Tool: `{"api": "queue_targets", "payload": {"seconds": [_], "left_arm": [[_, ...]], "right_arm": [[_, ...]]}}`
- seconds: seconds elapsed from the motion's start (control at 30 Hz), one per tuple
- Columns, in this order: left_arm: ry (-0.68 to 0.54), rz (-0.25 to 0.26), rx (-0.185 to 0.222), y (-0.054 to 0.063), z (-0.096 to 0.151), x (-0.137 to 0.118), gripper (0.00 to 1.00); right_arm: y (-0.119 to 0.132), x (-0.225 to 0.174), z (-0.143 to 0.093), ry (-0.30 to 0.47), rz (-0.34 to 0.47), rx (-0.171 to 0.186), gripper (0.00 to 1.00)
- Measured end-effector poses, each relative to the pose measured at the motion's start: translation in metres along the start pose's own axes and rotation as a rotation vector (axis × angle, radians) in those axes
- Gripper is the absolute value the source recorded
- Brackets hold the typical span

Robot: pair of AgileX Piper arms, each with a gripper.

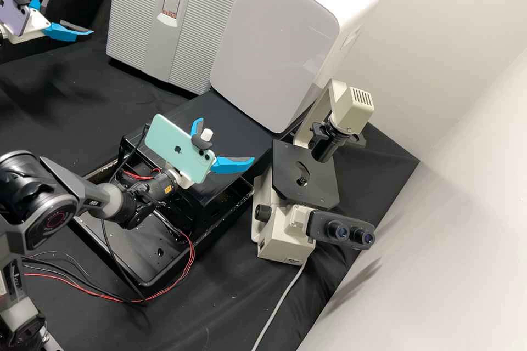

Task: Open the incubator door

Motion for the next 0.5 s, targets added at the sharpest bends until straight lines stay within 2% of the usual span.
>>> {"api": "queue_targets", "payload": {"seconds": [0.5], "left_arm": [[-0.023, -0.013, 0.003, -0.0032, -0.0022, 0.0036, 1.00]], "right_arm": [[0.0000, 0.0000, 0.0000, 0.000, 0.000, 0.000, 1.00]]}}
